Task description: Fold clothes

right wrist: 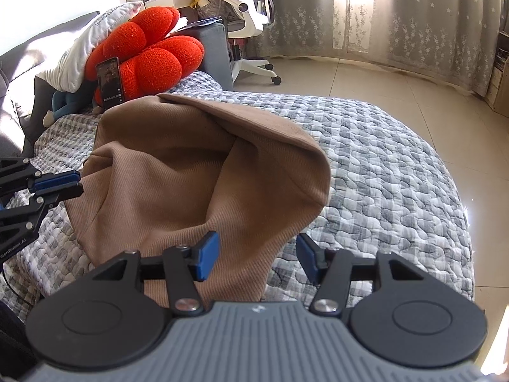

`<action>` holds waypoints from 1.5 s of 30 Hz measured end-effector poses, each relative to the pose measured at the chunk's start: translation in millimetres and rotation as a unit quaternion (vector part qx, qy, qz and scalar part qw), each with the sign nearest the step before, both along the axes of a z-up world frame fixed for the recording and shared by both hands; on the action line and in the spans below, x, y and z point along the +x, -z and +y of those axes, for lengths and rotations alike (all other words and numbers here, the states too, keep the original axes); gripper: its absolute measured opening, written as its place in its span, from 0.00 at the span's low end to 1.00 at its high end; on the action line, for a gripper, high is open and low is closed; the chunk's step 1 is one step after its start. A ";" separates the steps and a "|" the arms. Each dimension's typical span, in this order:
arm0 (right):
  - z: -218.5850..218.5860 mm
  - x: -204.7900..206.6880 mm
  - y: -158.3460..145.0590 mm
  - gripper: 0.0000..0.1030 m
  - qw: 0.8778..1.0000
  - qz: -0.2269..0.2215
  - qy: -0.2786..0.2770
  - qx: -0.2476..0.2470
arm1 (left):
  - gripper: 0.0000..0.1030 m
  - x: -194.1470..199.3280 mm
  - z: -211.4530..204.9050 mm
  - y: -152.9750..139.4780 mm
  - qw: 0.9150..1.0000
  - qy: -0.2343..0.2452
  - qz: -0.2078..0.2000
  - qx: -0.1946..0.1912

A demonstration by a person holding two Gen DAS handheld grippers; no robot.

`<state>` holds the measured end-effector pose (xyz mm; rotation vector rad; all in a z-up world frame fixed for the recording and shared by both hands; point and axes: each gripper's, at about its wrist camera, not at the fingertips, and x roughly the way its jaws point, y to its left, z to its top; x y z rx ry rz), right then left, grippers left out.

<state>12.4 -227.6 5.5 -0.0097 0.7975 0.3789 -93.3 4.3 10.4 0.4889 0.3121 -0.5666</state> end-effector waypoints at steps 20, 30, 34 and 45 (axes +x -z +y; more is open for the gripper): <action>-11.1 17.1 30.8 0.10 0.986 0.127 0.003 0.111 | 0.61 -11.9 -25.0 34.8 0.988 0.063 -0.039 0.136; -27.2 14.2 -27.2 0.09 0.939 0.057 -0.038 0.338 | 0.61 -11.7 -20.2 26.5 0.992 0.051 -0.037 0.106; -15.7 23.0 -44.7 0.09 0.932 0.030 -0.036 0.360 | 0.62 -9.4 -14.5 21.2 0.996 0.041 -0.037 0.076; 2.6 44.2 -57.1 0.09 0.917 0.014 -0.029 0.397 | 0.63 -15.3 3.8 5.6 0.998 0.049 -0.025 0.001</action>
